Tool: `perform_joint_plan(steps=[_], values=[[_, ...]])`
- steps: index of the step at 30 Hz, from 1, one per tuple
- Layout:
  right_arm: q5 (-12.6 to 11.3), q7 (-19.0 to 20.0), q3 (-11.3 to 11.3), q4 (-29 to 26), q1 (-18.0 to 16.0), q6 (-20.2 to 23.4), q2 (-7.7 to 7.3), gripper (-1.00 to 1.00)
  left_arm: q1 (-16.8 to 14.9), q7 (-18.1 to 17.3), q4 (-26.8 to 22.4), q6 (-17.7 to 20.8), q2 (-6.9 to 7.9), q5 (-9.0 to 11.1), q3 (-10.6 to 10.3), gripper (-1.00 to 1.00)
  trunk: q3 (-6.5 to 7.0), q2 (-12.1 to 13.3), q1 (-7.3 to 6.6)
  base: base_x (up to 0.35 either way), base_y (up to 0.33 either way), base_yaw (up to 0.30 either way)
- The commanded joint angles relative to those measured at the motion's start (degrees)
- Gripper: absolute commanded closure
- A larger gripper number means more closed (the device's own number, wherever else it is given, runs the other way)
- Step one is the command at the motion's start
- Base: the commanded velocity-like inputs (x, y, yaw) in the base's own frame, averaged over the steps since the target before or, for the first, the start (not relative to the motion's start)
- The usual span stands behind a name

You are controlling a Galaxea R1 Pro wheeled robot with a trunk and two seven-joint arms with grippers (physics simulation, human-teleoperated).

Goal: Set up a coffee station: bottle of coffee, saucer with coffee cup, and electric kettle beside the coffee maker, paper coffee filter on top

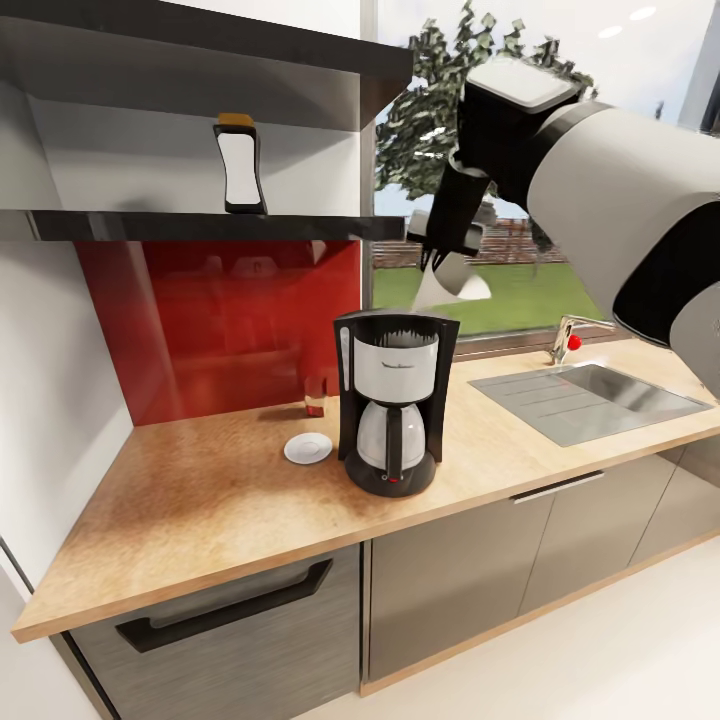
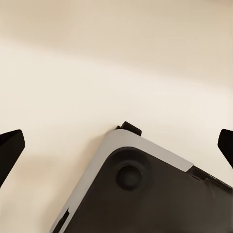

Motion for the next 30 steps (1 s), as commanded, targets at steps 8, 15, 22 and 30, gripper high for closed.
perform_joint_plan(steps=[8, 15, 22, 30], values=[[0.6, -5.3, -0.3, -0.1, 1.0, -0.2, 0.0, 1.0, 0.0, 0.0, -0.1, -0.1, 0.01, 0.6, -0.3, -1.0, -0.06, 0.0, 0.0, 0.0, 0.0, 0.0], [0.6, -6.5, -0.2, -0.1, 1.1, -0.2, 0.0, 1.0, 0.0, 0.0, -0.1, 0.0, 0.01, 0.6, -0.3, -1.0, -0.06, 0.0, 0.0, 0.004, 0.056, 0.0], [0.5, -6.6, -0.2, -0.1, 1.1, -0.3, 0.0, 1.0, 0.0, 0.0, -0.1, 0.0, 0.01, 0.6, -0.3, -1.0, -0.06, 0.0, 0.0, 0.016, 0.093, 0.0], [0.5, -6.6, -0.2, -0.1, 1.1, -0.3, 0.0, 1.0, 0.0, 0.0, -0.1, 0.1, 0.01, 0.6, -0.3, -1.0, -0.06, 0.0, 0.0, 0.068, 0.052, 0.0]])
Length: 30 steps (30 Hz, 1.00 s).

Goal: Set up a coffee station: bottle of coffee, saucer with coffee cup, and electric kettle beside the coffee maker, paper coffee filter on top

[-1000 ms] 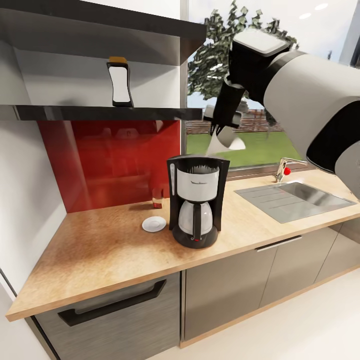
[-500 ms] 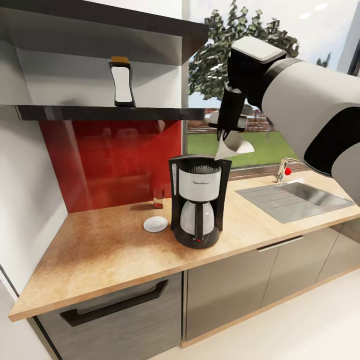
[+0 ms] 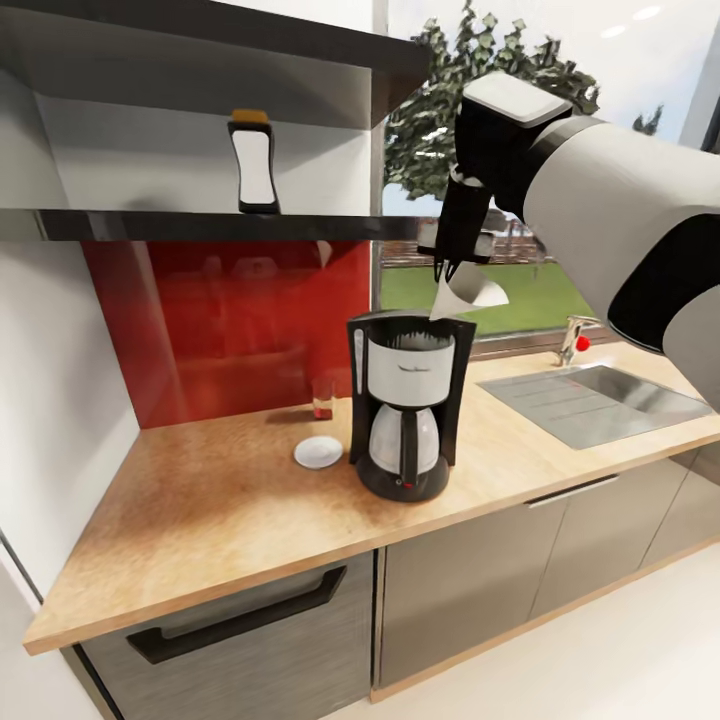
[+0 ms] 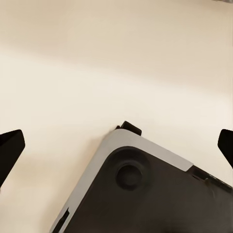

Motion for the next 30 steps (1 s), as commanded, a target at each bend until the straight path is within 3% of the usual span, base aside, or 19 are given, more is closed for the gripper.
perform_joint_plan(steps=[1, 22, 30], values=[[0.3, -0.4, -0.5, 0.0, 0.0, 0.2, 0.01, 1.0, 0.0, 0.0, -0.1, -0.1, 0.01, 0.6, -0.3, -1.0, -0.06, 0.0, 0.03, 0.182, 0.127, 0.0], [0.2, -0.2, -0.6, 0.0, 1.0, 0.1, 0.01, 1.0, 0.0, 0.0, -0.1, -0.2, 0.01, 0.6, -0.3, -1.0, -0.06, 0.0, 0.03, 0.024, 0.017, 0.0], [0.2, -0.2, -0.6, 0.0, 1.0, 0.1, 0.01, 1.0, 0.0, 0.0, -0.1, -0.1, 0.01, 0.6, -0.3, -1.0, -1.14, -2.4, 1.35, 0.0, 0.0, 0.0]])
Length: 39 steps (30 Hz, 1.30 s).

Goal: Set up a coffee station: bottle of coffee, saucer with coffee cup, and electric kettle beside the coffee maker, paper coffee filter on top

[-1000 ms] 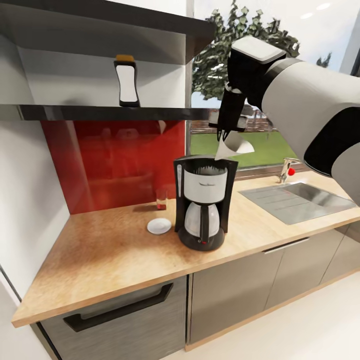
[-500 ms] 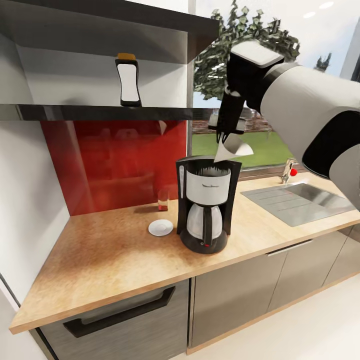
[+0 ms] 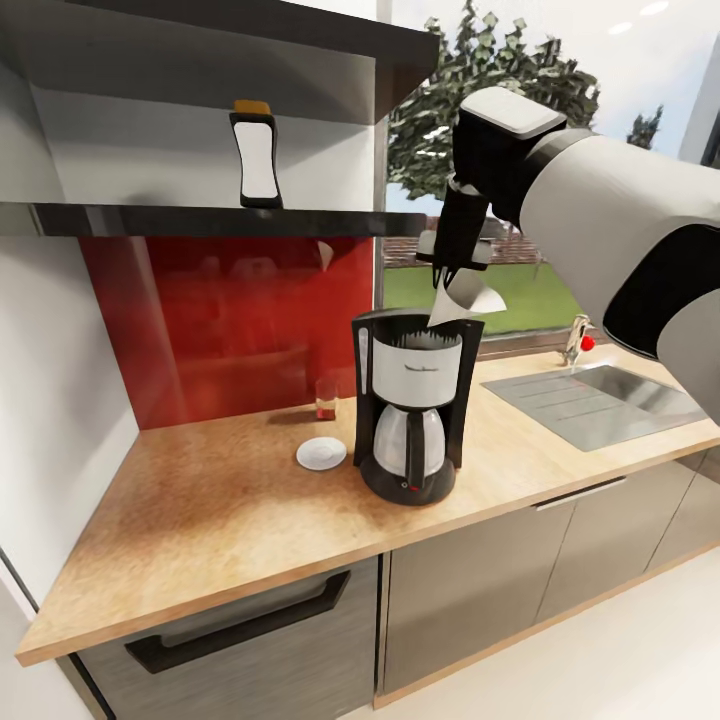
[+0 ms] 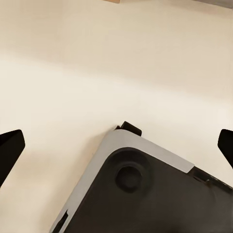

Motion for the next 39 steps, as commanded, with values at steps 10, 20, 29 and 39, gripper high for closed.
perform_joint_plan(steps=[10, 20, 29, 39], values=[[0.3, -0.4, -0.5, 0.0, -0.1, 0.1, 0.0, 1.0, 0.0, 0.1, -0.1, -0.1, 0.01, 0.6, -0.3, -1.0, -0.96, -2.0, 1.1, 0.0, 0.0, 0.0], [0.3, -0.4, -0.5, 0.0, 0.0, 0.1, 0.0, 1.0, 0.0, 0.0, -0.1, -0.1, 0.01, 0.6, -0.3, -1.0, -1.86, -4.1, 2.2, 0.0, 0.0, 0.0], [0.3, -0.4, -0.5, 0.0, 0.0, 0.1, 0.0, 1.0, 0.0, 0.0, -0.1, -0.1, 0.01, 0.6, -0.3, -1.0, -1.86, -4.1, 2.2, 0.029, 0.026, 0.0], [0.3, -0.4, -0.5, 0.0, 0.0, 0.1, 0.0, 1.0, 0.0, 0.0, -0.1, 0.0, 0.01, 0.6, -0.3, -1.0, -1.86, -4.1, 2.2, 0.089, 0.082, 0.0]])
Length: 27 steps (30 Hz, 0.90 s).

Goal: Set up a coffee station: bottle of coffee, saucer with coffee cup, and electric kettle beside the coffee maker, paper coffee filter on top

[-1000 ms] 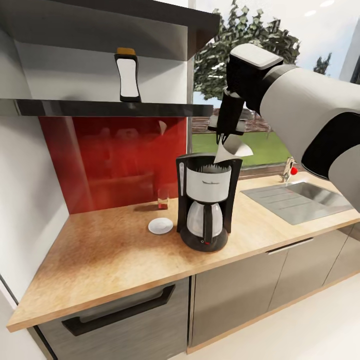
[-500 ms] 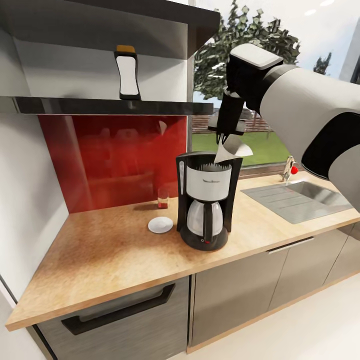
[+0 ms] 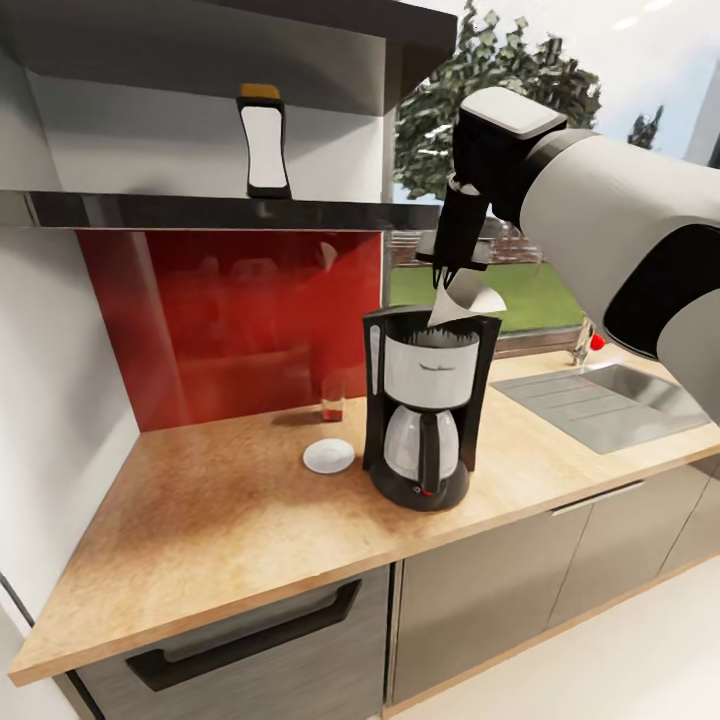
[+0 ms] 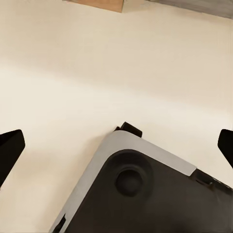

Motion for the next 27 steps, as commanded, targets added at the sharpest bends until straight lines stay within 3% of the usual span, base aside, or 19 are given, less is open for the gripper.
perform_joint_plan(steps=[1, 27], values=[[0.3, -0.4, -0.5, 0.0, 0.0, 0.1, 0.01, 1.0, 0.0, 0.0, -0.1, -0.1, 0.01, 0.6, -0.3, -1.0, -0.06, 0.0, 0.02, 0.067, 0.06, 0.0], [0.3, -0.4, -0.5, 0.0, -0.1, 0.1, 0.01, 1.0, 0.0, 0.0, -0.1, -0.2, 0.01, 0.6, -0.3, -1.0, -0.06, 0.0, 0.02, 0.008, 0.007, 0.0]])
